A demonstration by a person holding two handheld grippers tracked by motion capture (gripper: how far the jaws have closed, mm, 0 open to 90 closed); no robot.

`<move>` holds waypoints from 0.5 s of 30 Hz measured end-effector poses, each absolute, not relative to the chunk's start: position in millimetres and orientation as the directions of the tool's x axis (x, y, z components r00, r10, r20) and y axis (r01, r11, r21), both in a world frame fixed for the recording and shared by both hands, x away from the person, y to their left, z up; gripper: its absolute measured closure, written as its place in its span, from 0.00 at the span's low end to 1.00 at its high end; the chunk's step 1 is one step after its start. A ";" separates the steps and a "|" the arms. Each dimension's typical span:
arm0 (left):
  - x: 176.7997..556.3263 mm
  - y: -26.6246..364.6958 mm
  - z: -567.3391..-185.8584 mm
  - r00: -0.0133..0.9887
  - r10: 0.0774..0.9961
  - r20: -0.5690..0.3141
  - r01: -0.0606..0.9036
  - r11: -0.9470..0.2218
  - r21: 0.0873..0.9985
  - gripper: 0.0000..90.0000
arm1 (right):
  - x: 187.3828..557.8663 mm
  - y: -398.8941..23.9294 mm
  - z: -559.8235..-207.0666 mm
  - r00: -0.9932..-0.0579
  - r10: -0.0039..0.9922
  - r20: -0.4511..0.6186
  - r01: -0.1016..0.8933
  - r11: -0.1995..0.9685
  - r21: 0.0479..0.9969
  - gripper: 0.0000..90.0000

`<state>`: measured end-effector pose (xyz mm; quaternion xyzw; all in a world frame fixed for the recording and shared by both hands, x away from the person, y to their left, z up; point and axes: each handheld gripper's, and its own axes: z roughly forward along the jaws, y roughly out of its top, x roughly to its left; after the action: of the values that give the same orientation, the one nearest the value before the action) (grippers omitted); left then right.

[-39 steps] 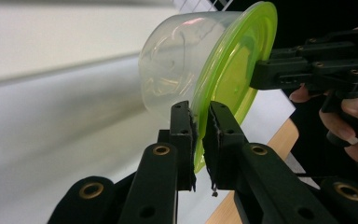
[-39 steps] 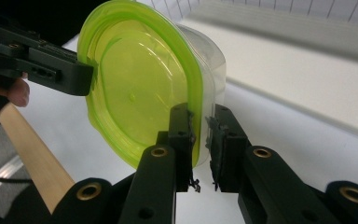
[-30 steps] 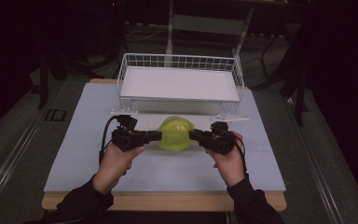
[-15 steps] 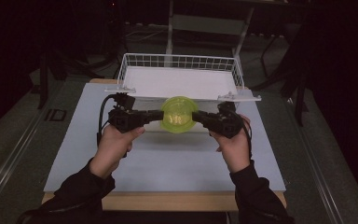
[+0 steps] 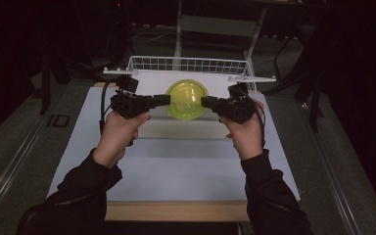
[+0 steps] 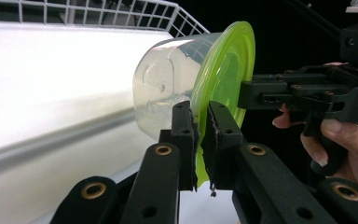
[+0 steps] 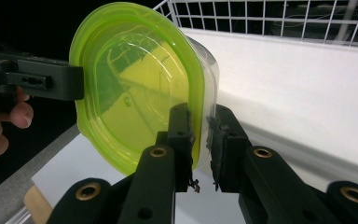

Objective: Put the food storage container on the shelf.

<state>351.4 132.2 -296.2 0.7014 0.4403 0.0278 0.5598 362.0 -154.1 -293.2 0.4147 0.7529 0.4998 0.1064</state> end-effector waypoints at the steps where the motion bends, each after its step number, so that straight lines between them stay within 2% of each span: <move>1: 354.4 132.3 -294.2 0.607 0.650 -0.458 0.591 0.016 0.806 0.93 | 365.0 -152.9 -290.5 -0.629 0.734 0.255 0.521 0.156 0.839 0.88; 15: 391.3 129.1 -287.5 0.550 0.680 -0.485 0.644 0.024 0.764 0.92 | 400.7 -149.7 -282.3 -0.550 0.766 0.332 0.616 0.104 0.781 0.88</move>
<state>391.3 129.1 -287.5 0.6985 0.4740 0.0166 0.5358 400.7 -149.7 -282.3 0.4676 0.7388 0.4789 0.0783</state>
